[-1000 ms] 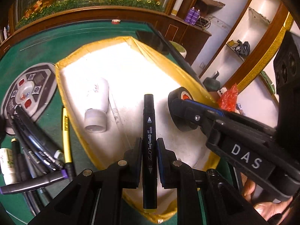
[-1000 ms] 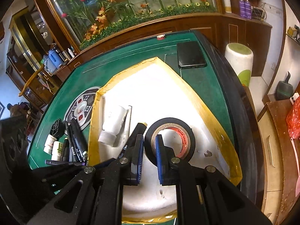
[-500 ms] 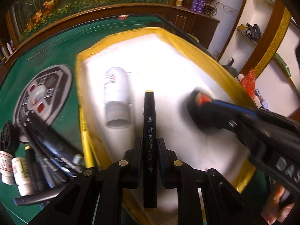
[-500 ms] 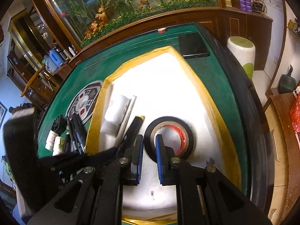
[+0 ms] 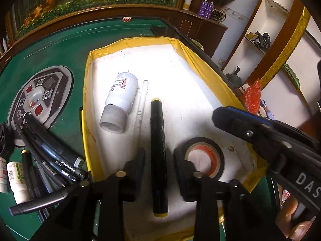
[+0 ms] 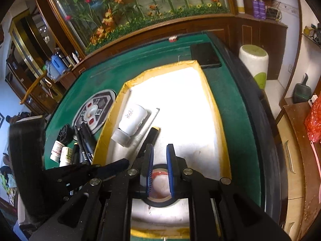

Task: Organize rigid objects
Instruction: 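Carry the tape roll and marker into the tray and release both, then grasp a white bottle with the left gripper while the right grasps a white-green bottle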

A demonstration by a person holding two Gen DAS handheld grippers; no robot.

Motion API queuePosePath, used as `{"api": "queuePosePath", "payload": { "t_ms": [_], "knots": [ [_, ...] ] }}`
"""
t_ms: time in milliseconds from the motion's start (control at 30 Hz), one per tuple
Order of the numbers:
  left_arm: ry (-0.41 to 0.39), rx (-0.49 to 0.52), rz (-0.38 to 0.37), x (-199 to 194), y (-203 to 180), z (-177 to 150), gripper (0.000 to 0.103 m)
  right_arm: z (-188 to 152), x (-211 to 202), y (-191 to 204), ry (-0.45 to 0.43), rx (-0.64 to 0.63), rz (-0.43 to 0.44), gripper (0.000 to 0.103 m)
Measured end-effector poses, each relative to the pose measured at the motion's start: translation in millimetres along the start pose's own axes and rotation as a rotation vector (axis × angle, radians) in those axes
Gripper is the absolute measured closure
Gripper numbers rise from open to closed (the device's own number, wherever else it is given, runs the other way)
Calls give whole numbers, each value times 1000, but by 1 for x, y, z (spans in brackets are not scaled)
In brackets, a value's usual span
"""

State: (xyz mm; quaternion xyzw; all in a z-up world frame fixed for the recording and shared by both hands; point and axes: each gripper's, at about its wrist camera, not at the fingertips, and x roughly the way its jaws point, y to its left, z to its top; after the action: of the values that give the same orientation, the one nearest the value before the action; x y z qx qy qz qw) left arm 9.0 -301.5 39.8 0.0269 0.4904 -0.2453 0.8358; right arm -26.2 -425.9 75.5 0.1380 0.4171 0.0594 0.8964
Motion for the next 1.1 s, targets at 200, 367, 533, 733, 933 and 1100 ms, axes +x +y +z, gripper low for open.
{"api": "queuePosePath", "payload": {
  "t_ms": [200, 367, 533, 733, 933, 1100],
  "knots": [
    [-72, 52, -2, -34, 3, -15, 61, -21, -32, 16, -83, -10, 57, 91],
    [-106, 45, -25, -64, 20, -29, 58, -36, -41, 43, -86, -54, 111, 91],
    [-146, 30, -1, -94, 51, -47, 58, -48, -44, 76, -59, -108, 177, 91],
    [-186, -82, 50, -123, 119, -69, 57, -59, -38, 108, -34, -156, 225, 90],
    [-209, -191, 141, -132, 182, -88, 57, -75, -11, 137, 40, -198, 235, 90],
    [-215, -258, 165, -133, 216, -98, 57, -83, 15, 147, 94, -199, 207, 90]
  ]
}}
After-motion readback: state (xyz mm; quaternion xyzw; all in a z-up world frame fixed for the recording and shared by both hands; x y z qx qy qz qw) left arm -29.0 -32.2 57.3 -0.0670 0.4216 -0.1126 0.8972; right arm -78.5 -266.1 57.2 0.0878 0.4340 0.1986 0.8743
